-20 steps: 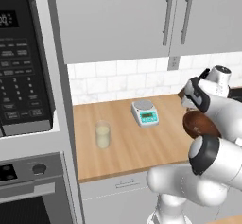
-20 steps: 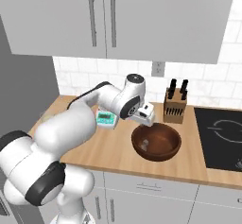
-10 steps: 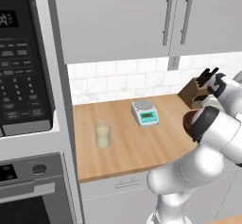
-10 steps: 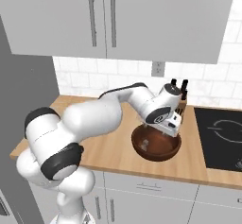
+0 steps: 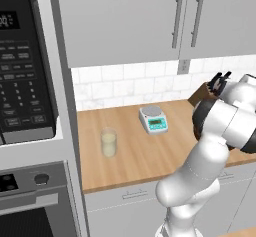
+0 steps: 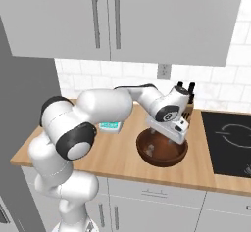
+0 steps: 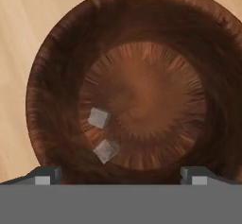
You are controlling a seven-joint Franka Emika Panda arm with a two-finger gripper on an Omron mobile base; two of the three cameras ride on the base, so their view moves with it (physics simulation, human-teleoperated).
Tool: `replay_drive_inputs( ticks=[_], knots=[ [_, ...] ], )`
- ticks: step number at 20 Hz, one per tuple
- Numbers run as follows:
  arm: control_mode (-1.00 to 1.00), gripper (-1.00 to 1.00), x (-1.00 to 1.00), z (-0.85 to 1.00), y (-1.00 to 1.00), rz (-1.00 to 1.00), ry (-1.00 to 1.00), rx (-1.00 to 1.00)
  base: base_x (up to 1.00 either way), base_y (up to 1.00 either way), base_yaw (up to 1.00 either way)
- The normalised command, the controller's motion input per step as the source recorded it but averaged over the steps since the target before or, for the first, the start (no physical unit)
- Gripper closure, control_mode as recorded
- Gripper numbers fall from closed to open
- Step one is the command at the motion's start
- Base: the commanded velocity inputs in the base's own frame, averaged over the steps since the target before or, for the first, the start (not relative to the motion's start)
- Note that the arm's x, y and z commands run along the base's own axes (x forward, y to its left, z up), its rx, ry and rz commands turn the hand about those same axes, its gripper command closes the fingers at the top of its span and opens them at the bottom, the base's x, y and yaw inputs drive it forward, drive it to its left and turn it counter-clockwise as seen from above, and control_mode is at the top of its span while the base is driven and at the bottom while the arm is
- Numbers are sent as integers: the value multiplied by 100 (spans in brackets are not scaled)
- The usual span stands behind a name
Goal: Grab a lemon wedge from the fridge and one ice cube from the ice bowl, and put them in the glass of lemonade.
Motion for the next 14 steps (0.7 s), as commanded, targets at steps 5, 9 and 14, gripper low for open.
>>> replay_drive_inputs(
  ticks=[5,9,14],
  knots=[
    [-100,-100,-7,-11,5,-8,14,1,0,0,0],
    [-100,-100,-15,-26,11,-6,12,4,0,0,0],
    [-100,-100,-3,-29,33,-11,3,8,0,0,0]
  ],
)
